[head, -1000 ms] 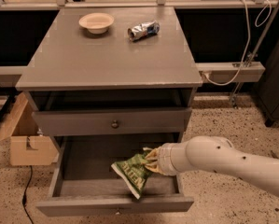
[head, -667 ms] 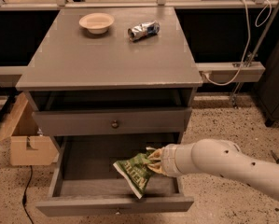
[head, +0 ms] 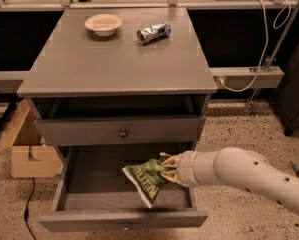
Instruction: Pick green jalapeno chip bag from middle drawer and place on counter
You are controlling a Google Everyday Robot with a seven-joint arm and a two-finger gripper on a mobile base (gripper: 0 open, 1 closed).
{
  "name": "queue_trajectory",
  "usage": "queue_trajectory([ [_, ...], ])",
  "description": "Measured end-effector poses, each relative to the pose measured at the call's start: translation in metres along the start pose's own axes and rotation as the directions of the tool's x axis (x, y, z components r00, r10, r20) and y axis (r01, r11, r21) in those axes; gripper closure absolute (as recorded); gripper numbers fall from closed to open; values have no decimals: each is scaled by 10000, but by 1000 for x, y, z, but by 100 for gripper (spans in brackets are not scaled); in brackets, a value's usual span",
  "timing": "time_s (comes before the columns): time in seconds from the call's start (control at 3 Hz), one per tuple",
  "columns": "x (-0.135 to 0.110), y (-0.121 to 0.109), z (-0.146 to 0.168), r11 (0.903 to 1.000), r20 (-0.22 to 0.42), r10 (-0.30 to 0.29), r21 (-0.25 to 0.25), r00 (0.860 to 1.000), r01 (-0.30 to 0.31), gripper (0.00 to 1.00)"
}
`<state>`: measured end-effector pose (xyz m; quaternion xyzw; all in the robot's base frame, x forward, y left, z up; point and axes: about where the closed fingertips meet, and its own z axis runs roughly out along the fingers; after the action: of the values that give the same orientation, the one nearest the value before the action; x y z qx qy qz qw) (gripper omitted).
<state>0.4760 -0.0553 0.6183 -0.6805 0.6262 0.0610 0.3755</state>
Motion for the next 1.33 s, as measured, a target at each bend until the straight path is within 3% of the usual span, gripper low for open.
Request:
queue_trajectory([
  [0.67,-74,-80,-108,9869,580,-104,1616,9983,9,100],
  [1.0,-120,-129,-148,9668,172,-1007,2376,9948,937,100],
  [1.33,-124,-132,-149,9666,202,-1066,2366,9941,989,100],
])
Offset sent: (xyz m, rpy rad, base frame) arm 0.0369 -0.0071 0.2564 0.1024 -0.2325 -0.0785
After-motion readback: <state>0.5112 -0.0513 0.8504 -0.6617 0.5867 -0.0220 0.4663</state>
